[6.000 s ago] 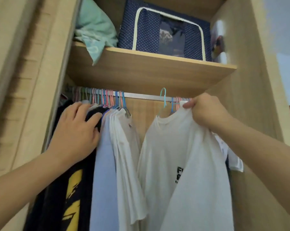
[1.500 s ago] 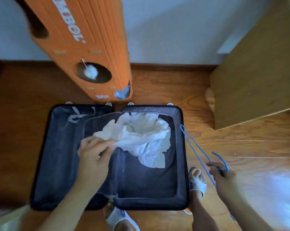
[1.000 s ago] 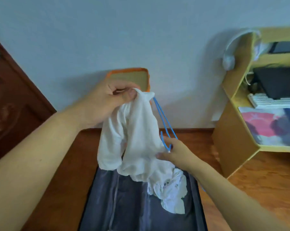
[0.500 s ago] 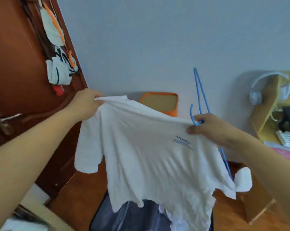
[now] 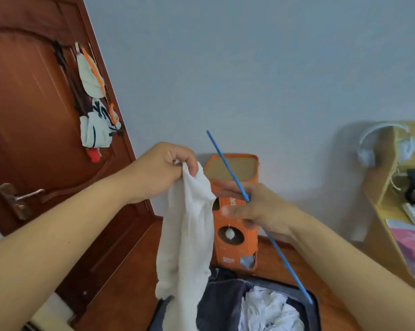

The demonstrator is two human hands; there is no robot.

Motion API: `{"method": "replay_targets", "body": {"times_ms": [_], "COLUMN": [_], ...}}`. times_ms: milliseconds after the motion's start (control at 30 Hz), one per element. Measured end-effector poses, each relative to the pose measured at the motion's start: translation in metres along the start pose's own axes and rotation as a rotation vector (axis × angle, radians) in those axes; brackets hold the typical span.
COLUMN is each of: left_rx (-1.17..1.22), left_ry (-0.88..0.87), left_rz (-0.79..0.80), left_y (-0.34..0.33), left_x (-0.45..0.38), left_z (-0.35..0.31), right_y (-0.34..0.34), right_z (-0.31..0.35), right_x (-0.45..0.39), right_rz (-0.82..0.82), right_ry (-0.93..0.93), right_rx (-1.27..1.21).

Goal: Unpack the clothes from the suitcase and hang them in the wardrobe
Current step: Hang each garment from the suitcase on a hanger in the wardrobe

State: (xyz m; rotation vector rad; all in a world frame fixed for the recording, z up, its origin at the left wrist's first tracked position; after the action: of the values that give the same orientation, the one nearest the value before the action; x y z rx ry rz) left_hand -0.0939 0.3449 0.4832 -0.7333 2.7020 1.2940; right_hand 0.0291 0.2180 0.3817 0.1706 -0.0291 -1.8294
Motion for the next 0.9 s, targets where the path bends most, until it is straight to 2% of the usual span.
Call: {"method": "replay_targets", "body": {"times_ms": [67,133,200,367,500,567,633,667,800,900], "left_rx": [-0.001,-0.018,-0.036,-0.180,-0.464,-0.234,0.074,0.144,0.279,0.298], "left_ry": [0.016,0.058,0.096,0.175,0.180,0.148,0.148,0.149,0.139,0.133], "left_rz": [-0.070,-0.147,-0.175,-0.144,-0.335,-0.374,-0.314,-0.290,-0.271,-0.167], "left_y": [0.004,0.015,0.025,0.046,0.039,0.002,-0.044,-0.064,-0.105,-0.117], "left_x": [0.001,0.003,0.010,0.027,0.041,0.049,0.052,0.052,0.047,0.039], "left_z": [0.001,0.011,0.019,0.040,0.059,0.064,0.067,0.071,0.079,0.076], "right_y": [-0.033,-0.050,-0.055,-0.052,-0.044,-0.045,-0.048,-0.048,-0.030,-0.011], "right_z": [0.006,0.011,0.016,0.037,0.055,0.048,0.030,0.020,0.000,-0.001], "right_x": [-0.004,-0.013,-0.023,-0.047,-0.054,-0.059,-0.059,-0.057,-0.045,-0.034], "right_rz": [0.020,-0.056,-0.161,-0.323,-0.345,-0.320,-0.280,-0.271,-0.309,-0.321], "right_ry": [0.071,0.122,0.152,0.226,0.280,0.221,0.152,0.129,0.083,0.041], "right_rx": [-0.020,-0.134,-0.148,0.241,0.420,0.530,0.627,0.665,0.803,0.875]}}
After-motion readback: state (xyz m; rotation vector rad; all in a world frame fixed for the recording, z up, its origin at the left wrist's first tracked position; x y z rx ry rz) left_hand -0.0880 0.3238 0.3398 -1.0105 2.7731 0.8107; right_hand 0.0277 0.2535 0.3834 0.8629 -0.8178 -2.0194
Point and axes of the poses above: each hand's wrist, its own x-axis away from the middle knuckle, its own y-axis out of the back of the hand, z = x × y, the point moved 6 cm from there along -x, towards the middle knuckle, and after that the axes turned 2 degrees about z, right-handed, at the moved point
